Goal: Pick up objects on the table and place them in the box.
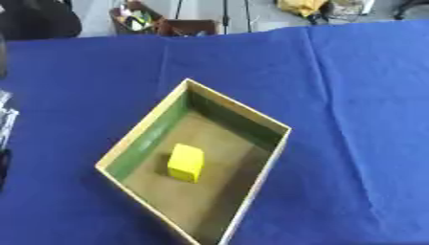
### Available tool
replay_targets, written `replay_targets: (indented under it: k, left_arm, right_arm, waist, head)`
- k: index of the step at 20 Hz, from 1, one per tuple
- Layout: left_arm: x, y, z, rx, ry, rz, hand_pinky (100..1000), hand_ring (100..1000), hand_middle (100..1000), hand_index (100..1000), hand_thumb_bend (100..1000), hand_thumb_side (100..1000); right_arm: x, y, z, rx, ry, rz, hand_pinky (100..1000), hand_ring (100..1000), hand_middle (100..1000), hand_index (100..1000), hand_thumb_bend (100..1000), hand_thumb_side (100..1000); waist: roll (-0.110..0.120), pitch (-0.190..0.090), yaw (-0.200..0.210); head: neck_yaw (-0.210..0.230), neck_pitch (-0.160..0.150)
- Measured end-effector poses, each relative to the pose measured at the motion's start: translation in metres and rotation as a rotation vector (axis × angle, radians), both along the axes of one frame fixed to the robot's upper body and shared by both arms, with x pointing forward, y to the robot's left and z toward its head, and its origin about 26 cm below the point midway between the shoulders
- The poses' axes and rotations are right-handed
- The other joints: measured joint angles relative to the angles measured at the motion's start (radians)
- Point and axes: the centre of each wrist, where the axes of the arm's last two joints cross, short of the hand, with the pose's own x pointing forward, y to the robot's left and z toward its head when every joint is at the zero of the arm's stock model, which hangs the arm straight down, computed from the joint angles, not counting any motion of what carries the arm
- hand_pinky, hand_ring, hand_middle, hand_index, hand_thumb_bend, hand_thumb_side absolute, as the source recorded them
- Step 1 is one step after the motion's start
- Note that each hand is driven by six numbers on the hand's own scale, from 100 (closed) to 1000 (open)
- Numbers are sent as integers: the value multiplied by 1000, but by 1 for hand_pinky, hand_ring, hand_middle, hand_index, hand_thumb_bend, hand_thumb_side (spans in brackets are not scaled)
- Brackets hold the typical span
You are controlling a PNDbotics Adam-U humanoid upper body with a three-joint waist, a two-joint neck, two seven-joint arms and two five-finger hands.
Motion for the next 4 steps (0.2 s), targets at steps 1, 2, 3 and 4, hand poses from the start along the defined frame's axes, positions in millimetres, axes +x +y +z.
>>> replay_targets:
  k: [1, 2, 3, 4]
  left_arm:
    - [0, 0, -3, -2, -5, -20, 467, 524, 527, 713, 100, 772]
    - [0, -1, -6, 1, -10, -44, 481, 536, 536, 725, 100, 784]
    - [0, -2, -7, 9, -17, -67, 482, 537, 538, 729, 100, 779]
    - [0, -3, -9, 21, -22, -91, 480, 536, 537, 731, 100, 778]
  right_arm:
    - [0, 0, 0, 4, 1, -4, 711, 657, 734, 825, 122, 702]
    - [0, 0, -1, 4, 3, -8, 712, 657, 733, 826, 121, 704]
    - [0, 0, -1, 4, 6, -11, 713, 657, 732, 827, 122, 706]
    - [0, -1, -2, 4, 9, -14, 713, 657, 732, 827, 122, 705]
  waist:
    - [-2, -1, 5]
    - [-4, -2, 9]
    - [-5, -4, 14]
    - [-6, -6, 16]
  head:
    - [-3, 1]
    - [-7, 3]
    - [-10, 3]
    - [-14, 3]
